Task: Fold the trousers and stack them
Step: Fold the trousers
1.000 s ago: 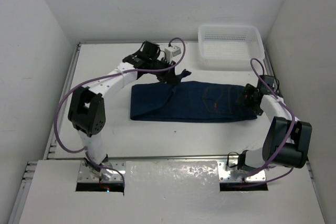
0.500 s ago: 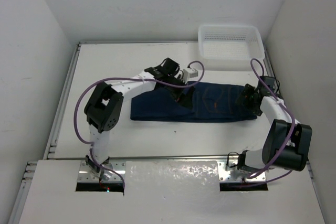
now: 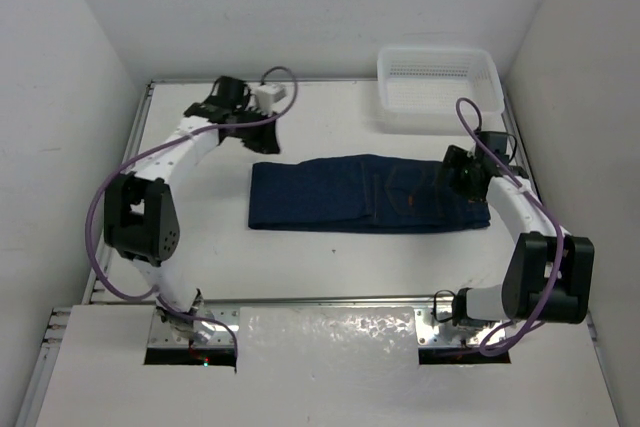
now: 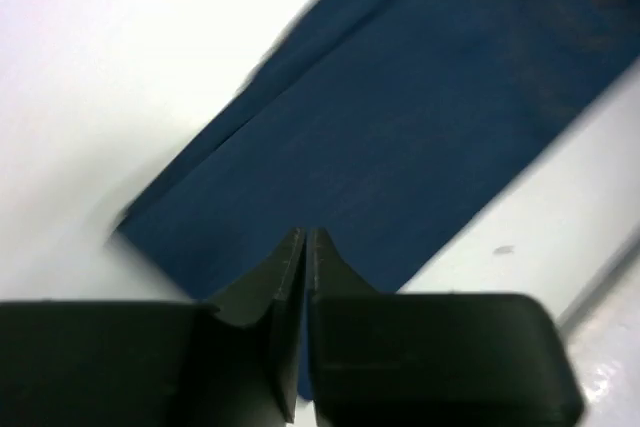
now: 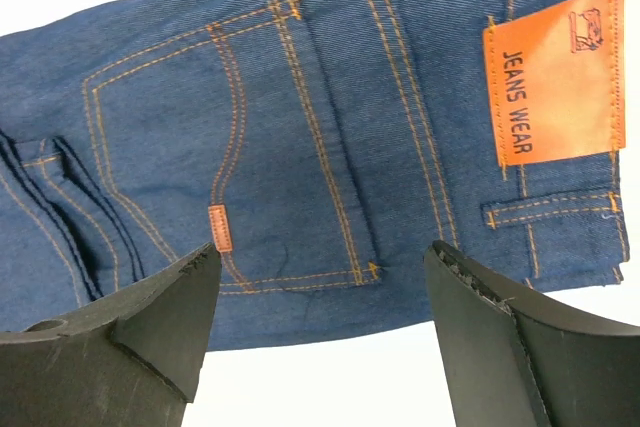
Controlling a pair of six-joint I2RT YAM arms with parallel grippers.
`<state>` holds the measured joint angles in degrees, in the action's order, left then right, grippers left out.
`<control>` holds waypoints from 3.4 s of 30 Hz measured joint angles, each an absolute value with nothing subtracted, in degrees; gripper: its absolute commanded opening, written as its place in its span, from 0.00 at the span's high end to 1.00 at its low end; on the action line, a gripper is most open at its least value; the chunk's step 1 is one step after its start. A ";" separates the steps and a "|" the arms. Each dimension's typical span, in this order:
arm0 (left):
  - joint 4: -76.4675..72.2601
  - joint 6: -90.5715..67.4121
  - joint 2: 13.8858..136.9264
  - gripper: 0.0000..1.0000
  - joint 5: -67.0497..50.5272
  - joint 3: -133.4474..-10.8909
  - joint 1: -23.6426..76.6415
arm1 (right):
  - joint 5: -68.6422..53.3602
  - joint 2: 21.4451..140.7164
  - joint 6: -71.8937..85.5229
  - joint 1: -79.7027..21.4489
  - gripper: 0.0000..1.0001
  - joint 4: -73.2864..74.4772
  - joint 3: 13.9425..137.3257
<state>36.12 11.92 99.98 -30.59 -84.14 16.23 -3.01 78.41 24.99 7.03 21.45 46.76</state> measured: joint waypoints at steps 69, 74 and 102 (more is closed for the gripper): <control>61.58 18.06 115.39 1.00 -34.13 -104.49 34.96 | 1.87 71.64 21.71 7.05 0.21 24.53 45.43; 56.99 13.98 120.31 0.82 -34.13 -106.21 37.87 | 1.06 71.64 22.57 7.05 0.21 24.49 44.34; 42.28 10.66 111.90 0.02 -29.36 -89.60 0.64 | -17.69 95.02 37.17 -12.73 0.36 6.87 50.96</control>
<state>42.28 10.66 111.90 -29.36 -89.60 0.64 -17.69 95.02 37.17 -12.73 6.87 50.96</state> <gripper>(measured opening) 0.965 0.670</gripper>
